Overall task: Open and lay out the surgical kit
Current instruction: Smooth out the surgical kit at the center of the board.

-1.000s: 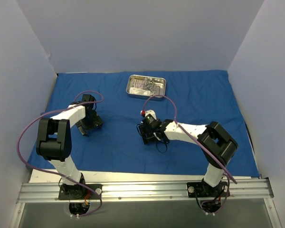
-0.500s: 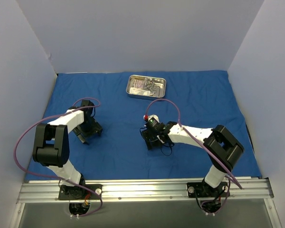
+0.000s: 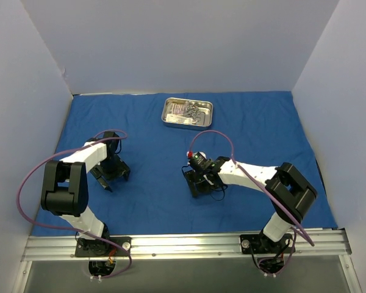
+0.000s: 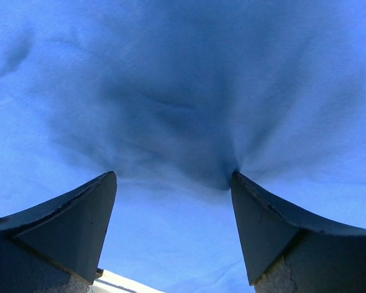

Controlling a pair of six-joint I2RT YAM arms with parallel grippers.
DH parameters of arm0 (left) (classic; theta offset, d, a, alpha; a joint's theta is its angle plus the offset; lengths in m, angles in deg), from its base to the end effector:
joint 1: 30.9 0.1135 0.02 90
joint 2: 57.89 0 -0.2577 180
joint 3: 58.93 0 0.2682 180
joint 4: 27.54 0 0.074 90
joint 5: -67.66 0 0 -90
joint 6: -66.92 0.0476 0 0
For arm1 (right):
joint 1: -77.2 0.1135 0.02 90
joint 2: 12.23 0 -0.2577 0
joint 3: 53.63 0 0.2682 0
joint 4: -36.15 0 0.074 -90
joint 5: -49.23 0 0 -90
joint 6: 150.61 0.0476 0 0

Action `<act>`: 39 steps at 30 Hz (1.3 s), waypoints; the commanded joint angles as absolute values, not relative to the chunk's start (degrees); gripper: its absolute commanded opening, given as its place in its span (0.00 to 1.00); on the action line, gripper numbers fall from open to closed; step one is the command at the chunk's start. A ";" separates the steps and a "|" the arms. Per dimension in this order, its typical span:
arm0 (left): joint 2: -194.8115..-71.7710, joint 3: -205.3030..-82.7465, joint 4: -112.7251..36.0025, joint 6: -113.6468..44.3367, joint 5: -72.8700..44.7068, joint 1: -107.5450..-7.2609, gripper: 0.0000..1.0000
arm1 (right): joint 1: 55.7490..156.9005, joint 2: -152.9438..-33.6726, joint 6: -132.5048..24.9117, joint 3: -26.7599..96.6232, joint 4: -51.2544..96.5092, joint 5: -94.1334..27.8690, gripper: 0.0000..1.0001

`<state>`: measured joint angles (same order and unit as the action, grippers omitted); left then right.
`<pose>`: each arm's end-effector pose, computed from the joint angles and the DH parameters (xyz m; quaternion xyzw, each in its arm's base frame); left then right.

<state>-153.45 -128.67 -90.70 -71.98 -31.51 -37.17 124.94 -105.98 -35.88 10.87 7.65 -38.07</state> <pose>0.2876 -0.0240 0.1322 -0.3630 0.9283 0.0667 0.0449 0.2241 0.2500 0.1368 -0.1980 0.9398 0.1824 0.2106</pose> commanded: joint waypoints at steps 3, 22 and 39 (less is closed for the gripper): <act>-153.07 -130.47 -99.00 -70.80 -36.75 -36.53 0.86 | 125.80 -104.60 -34.07 11.84 -3.75 -38.47 0.64; -158.25 -150.78 -90.12 -61.75 -38.16 -37.58 0.97 | 72.30 -97.48 -28.45 13.62 -1.14 -48.34 0.67; -164.76 -146.04 -88.54 -64.03 -37.99 -31.87 0.97 | 48.55 -96.43 -21.41 -1.23 3.89 -49.56 0.66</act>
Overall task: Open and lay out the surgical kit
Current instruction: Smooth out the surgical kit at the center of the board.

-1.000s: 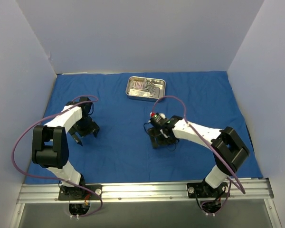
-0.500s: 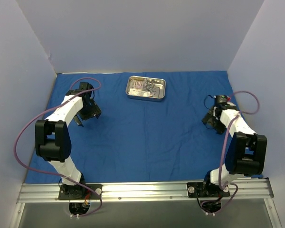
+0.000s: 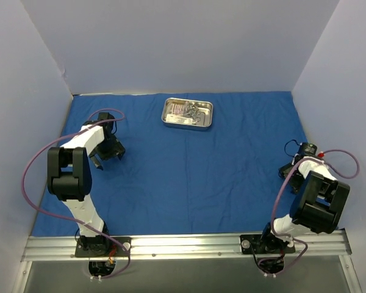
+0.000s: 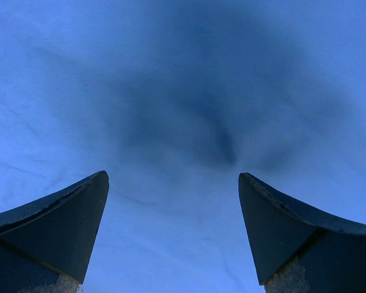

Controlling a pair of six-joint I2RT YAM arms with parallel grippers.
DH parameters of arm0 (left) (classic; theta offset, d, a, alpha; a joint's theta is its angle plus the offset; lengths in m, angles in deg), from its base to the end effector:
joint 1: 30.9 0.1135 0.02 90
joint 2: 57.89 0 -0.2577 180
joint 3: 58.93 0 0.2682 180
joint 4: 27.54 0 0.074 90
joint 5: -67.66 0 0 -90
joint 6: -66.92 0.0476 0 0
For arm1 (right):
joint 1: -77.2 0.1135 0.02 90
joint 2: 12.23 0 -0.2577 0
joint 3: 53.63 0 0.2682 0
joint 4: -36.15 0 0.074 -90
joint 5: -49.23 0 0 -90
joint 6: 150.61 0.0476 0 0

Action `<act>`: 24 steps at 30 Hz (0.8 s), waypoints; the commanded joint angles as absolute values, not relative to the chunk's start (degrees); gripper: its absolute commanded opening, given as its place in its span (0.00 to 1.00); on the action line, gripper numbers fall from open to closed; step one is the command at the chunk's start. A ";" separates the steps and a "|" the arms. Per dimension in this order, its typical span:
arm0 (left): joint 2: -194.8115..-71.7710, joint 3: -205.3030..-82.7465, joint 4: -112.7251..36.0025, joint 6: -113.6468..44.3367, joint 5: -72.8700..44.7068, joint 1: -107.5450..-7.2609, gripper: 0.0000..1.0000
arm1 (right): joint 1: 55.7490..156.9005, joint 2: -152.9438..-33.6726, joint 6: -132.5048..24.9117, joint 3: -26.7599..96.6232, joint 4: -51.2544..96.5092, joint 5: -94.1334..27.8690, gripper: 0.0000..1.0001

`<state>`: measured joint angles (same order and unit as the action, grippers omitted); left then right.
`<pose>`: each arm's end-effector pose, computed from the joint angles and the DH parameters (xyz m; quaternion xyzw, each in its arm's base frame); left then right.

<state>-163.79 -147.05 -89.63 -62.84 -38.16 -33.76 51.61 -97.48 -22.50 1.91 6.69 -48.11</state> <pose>0.3672 -0.0054 0.1615 -0.3238 0.9321 0.0959 0.1313 0.2623 -0.1324 0.1333 0.5221 0.8082 -0.0324 0.2704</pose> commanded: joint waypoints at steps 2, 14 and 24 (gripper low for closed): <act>-165.02 -145.07 -88.54 -64.30 -37.72 -31.26 0.97 | 45.66 -96.34 -21.41 -2.29 3.45 -48.86 0.66; -162.65 -143.57 -90.12 -64.65 -36.41 -26.16 0.97 | 37.03 -90.63 -21.41 -2.74 2.22 -48.25 0.63; -158.52 -142.87 -89.95 -62.37 -39.04 -25.81 0.97 | 60.13 -88.07 -25.54 6.83 5.90 -44.82 0.64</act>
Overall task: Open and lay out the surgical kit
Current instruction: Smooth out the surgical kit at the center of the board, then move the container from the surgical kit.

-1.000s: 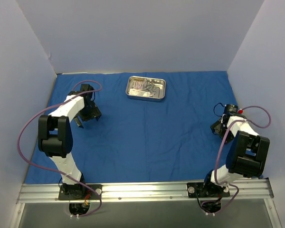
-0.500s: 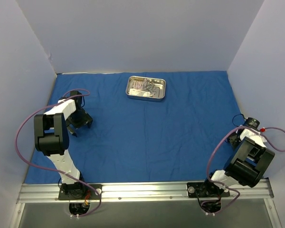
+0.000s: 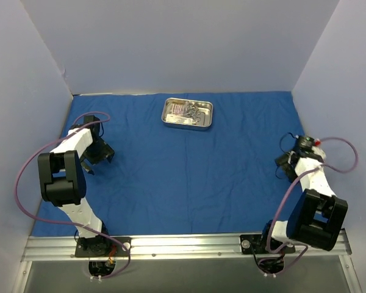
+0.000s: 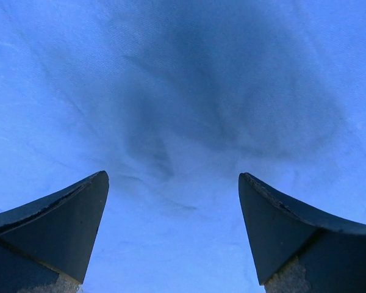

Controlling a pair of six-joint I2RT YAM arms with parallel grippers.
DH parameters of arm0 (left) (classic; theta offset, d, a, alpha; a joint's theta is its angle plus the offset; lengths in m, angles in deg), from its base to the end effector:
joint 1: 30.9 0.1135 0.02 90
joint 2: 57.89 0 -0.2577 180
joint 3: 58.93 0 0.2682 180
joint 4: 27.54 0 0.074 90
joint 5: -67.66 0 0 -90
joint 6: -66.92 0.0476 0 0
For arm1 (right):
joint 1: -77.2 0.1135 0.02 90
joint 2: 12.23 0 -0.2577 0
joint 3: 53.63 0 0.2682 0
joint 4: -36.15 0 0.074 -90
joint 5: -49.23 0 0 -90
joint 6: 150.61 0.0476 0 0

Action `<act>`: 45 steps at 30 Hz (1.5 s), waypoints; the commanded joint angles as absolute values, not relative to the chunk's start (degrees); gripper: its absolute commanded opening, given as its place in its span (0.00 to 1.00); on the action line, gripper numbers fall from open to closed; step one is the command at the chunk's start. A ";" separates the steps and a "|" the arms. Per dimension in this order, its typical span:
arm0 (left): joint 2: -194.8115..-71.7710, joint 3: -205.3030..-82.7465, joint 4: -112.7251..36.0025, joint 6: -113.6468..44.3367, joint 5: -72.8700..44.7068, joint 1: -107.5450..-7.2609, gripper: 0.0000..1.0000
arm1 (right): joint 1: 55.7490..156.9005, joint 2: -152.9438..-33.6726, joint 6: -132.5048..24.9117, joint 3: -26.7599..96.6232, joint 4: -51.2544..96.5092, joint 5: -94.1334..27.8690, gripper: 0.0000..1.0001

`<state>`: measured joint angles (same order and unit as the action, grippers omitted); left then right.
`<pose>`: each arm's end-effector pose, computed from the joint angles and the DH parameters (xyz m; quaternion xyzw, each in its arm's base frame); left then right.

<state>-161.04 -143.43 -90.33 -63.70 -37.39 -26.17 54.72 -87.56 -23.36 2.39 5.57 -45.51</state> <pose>0.3484 0.0412 0.1600 -0.3901 0.9084 0.1014 0.1106 0.2628 -0.1130 0.1812 0.4797 0.8069 0.0055 0.3448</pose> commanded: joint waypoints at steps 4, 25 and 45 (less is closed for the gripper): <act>-158.78 -140.86 -89.33 -62.10 -39.13 -25.19 0.97 | 70.58 -94.47 -26.95 9.83 7.31 -45.52 0.64; -159.58 -133.73 -89.24 -61.83 -38.51 -12.81 0.97 | 65.52 -103.55 -24.05 0.52 9.08 -49.56 0.63; -152.89 -144.45 -92.67 -62.19 -39.83 -18.50 0.97 | 82.28 -114.24 -31.87 35.92 11.44 -37.70 0.58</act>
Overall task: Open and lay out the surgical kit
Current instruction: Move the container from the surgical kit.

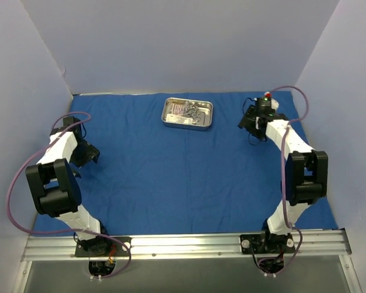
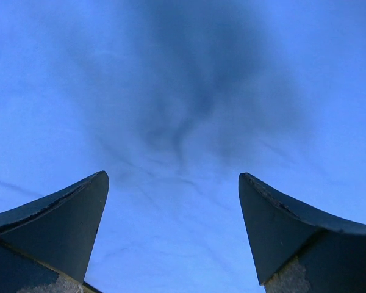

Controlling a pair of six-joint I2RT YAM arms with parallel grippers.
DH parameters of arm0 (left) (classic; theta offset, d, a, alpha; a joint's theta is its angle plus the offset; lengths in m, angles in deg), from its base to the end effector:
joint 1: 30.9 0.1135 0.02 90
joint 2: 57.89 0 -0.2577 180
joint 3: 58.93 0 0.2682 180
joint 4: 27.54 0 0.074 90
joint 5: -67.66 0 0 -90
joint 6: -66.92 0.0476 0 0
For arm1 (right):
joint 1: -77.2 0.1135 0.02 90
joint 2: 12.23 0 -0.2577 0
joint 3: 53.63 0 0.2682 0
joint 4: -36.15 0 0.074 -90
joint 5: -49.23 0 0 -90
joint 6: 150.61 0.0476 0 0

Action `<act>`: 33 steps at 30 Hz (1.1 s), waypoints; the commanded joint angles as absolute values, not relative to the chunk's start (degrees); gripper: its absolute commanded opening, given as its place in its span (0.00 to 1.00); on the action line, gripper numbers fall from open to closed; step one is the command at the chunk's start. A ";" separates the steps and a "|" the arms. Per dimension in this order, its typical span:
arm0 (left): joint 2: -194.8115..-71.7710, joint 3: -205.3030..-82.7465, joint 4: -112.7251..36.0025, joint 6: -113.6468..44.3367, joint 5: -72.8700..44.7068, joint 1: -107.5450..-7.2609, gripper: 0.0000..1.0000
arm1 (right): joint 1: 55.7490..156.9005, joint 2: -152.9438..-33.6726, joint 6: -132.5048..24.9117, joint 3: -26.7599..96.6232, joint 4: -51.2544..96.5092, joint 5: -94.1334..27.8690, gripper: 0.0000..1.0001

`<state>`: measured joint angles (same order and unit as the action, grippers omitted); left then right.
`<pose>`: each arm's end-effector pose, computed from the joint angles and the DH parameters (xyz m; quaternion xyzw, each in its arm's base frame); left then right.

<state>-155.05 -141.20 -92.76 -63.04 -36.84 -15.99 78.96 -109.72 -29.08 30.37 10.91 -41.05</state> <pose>0.3177 0.0969 0.1820 -0.4650 0.8721 0.1042 0.1107 0.4091 0.0123 0.2304 0.2326 0.8710 0.1218 0.4151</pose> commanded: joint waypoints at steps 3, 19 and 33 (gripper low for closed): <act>-153.51 -145.77 -91.53 -60.96 -40.36 -21.93 0.97 | 86.59 -119.95 -32.84 43.72 11.80 -37.78 0.57; -155.71 -144.46 -88.01 -59.11 -39.92 -27.21 0.97 | 93.37 -143.09 -27.74 67.66 12.85 -44.20 0.43; -158.69 -142.52 -87.49 -61.39 -40.89 -27.21 0.97 | 93.81 -148.63 -26.25 73.73 11.27 -46.57 0.15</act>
<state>-158.13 -142.60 -89.22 -60.35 -39.71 -27.07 93.65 -148.65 -27.33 71.00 12.92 -43.12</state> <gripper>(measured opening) 0.971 0.170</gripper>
